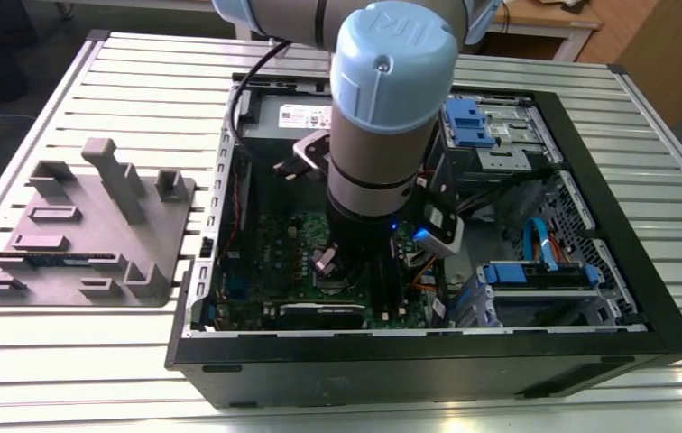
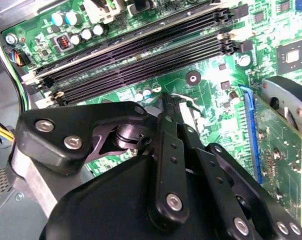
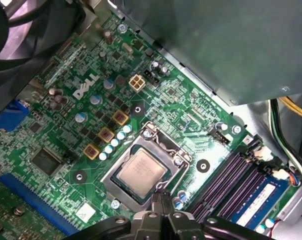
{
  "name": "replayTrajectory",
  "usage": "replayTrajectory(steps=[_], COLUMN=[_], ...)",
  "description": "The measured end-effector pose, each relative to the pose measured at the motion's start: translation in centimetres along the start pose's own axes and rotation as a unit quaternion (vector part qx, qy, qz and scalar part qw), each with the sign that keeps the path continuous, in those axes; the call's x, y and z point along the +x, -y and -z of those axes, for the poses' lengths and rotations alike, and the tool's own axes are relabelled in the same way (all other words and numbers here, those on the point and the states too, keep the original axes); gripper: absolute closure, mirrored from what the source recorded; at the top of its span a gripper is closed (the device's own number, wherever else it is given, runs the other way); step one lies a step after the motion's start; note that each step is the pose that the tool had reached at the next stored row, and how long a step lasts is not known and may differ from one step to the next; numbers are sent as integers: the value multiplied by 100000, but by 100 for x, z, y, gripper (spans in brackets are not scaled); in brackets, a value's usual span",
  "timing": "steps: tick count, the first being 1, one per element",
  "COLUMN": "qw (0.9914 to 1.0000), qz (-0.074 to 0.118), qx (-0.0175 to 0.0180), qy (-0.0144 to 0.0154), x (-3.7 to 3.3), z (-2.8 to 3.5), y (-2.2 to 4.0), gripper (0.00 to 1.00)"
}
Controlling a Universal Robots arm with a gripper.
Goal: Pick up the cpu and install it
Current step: 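Install the first cpu locking lever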
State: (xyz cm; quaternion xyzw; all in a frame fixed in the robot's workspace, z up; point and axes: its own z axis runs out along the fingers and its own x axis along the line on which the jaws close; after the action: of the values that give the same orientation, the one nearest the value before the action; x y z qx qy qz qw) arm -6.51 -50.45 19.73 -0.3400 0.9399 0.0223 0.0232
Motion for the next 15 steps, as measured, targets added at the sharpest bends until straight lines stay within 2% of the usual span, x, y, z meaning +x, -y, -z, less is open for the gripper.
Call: replayTrajectory(steps=[2,4,7,15], qw=[99999,99998,99998,99998], qz=[-14,-15,-21,-14], qx=[-305,-416,-426,-439], qy=[262,364,357,522], x=[22,43,65,70], z=[0,2,3,-35], y=[26,52,76,85], gripper=[90,90,90,90])
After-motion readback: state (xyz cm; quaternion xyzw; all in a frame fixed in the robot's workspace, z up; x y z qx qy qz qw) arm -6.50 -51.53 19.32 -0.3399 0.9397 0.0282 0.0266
